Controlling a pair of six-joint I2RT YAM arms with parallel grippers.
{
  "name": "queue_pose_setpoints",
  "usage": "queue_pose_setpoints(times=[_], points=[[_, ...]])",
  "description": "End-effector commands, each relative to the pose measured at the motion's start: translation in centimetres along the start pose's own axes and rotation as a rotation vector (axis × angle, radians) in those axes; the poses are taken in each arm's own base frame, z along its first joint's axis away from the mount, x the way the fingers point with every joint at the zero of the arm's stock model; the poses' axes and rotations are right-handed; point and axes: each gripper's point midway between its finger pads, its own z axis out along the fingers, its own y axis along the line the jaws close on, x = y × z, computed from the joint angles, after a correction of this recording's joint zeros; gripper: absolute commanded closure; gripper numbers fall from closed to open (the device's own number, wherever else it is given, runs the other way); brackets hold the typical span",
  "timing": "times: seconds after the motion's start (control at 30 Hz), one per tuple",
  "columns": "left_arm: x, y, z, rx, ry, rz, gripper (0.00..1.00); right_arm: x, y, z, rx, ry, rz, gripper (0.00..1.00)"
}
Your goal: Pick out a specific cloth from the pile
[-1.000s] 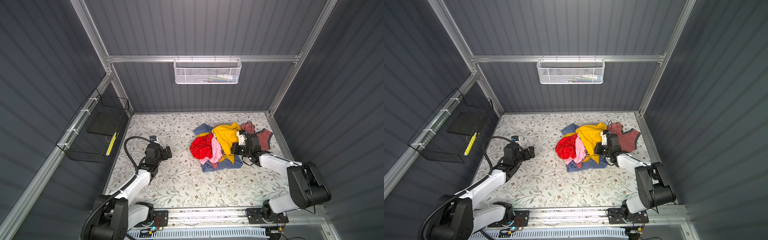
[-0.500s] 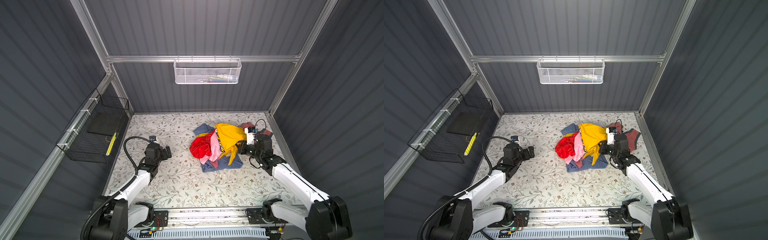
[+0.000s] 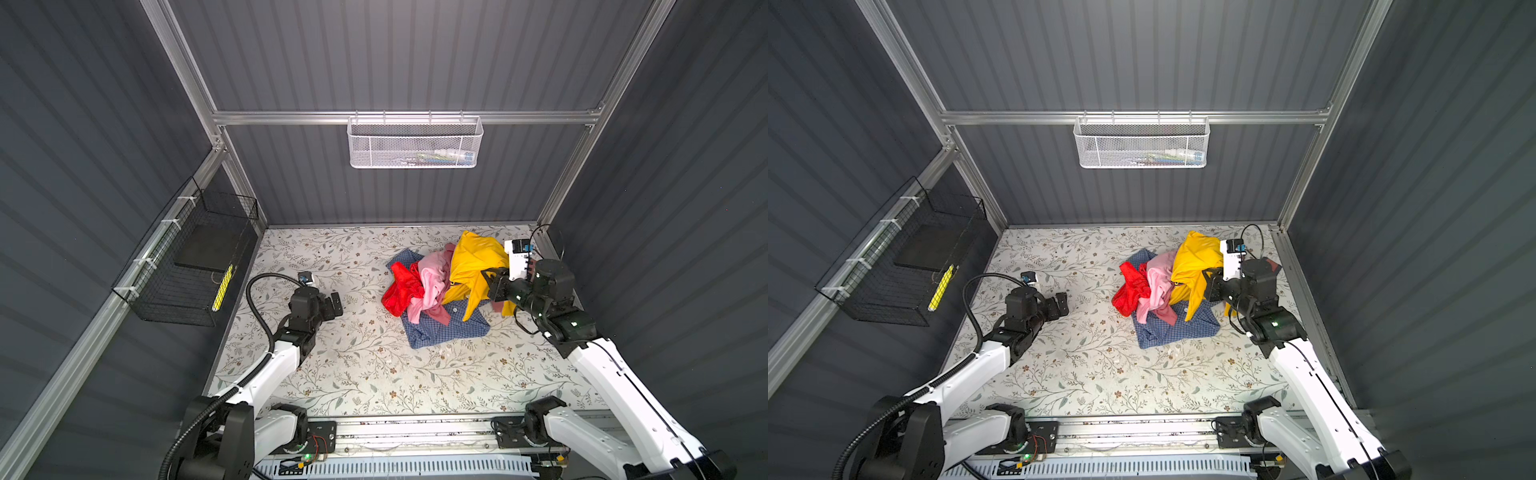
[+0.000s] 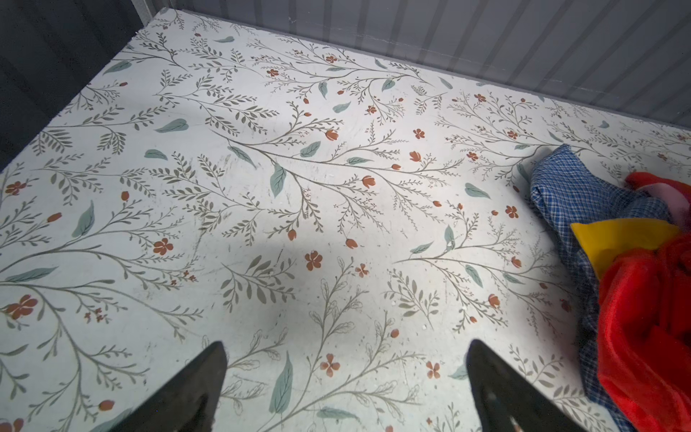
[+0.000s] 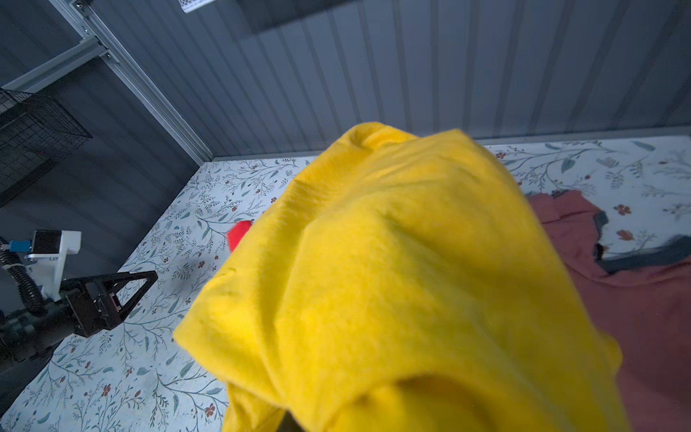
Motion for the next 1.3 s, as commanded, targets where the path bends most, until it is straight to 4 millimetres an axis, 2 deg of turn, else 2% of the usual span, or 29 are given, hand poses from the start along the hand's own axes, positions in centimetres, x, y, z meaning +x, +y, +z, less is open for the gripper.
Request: queue_pose_setpoints(times=[0.0, 0.4, 0.83, 1.07, 1.27], points=[[-0.8, -0.4, -0.5, 0.013, -0.017, 0.019, 0.0, -4.6, 1.7, -2.5, -0.015, -0.133, -0.072, 1.0], [-0.7, -0.5, -0.5, 0.019, -0.014, 0.023, 0.0, -6.9, 3.9, -5.2, -0.042, -0.215, -0.134, 1.0], [-0.4, -0.6, -0.1, 0.019, -0.004, 0.028, 0.0, -6.6, 4.0, -8.4, -0.048, -0.304, -0.123, 1.0], [-0.3, -1.0, 0.3, 0.026, 0.009, 0.032, 0.0, -5.8, 5.3, -7.1, -0.123, -0.253, -0.136, 1.0], [0.0, -1.2, 0.5, 0.032, 0.018, 0.032, 0.0, -5.0, 7.6, -3.2, -0.19, -0.161, -0.168, 1.0]])
